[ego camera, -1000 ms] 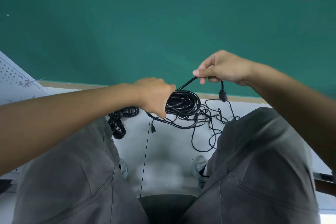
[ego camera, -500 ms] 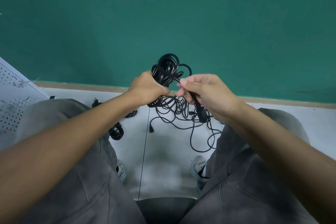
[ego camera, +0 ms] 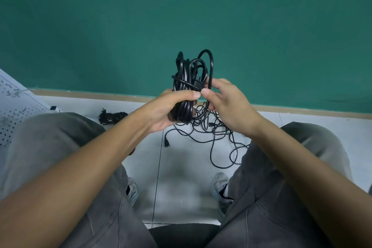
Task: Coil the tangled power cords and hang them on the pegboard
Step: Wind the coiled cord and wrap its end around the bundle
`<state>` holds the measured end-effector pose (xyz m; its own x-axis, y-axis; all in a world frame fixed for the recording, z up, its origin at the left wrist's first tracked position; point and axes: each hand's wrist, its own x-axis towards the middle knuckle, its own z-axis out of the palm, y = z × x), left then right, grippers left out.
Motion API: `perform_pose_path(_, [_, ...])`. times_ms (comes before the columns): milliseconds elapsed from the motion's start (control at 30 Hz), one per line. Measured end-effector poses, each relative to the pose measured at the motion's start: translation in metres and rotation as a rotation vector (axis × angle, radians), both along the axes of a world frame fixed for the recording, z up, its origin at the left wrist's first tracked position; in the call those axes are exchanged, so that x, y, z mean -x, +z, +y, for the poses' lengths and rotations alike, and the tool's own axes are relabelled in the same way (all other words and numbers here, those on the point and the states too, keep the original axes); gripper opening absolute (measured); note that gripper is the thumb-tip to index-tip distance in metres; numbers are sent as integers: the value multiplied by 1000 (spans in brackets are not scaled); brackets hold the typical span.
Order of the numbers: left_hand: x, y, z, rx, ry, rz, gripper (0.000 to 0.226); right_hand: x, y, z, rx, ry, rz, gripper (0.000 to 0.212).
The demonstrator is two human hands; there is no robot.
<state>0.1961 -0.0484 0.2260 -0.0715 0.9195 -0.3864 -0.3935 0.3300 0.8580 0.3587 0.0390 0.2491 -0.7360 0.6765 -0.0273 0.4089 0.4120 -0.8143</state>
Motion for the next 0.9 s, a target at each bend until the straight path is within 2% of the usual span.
perform_pose_path(100, [1, -2, -1, 2, -73, -59, 22, 5, -1, -4, -114, 91, -71, 40])
perform_pose_path(167, [-4, -3, -2, -21, -76, -86, 26, 8, 0, -8, -72, 130, -37, 47])
perform_pose_path(333, [-11, -4, -5, -79, -5, -104, 37, 8, -7, -9, 15, 113, 96, 46])
perform_pose_path(433, [-14, 1, -6, -101, 10, -130, 47, 7, -11, -7, 175, 47, 194, 43])
perform_pose_path(467, [-14, 4, -5, -100, 23, -123, 53, 7, -13, -7, 184, 23, 213, 41])
perform_pose_path(533, [-18, 5, -3, -87, 72, -38, 59, 8, -18, -9, 74, -17, 178, 37])
perform_pose_path(600, [-23, 1, 0, -29, 196, 123, 54, 11, -24, -13, -40, -39, 152, 31])
perform_pose_path(667, [-29, 1, -1, 7, 337, 186, 38, 14, -25, -18, -79, -49, 143, 27])
perform_pose_path(800, [-33, 4, -2, -49, 430, 58, 29, 18, -17, -21, -10, 21, 98, 29])
perform_pose_path(900, [-26, 5, -2, 1, 480, 11, 41, 19, -9, -20, 65, 82, 88, 37])
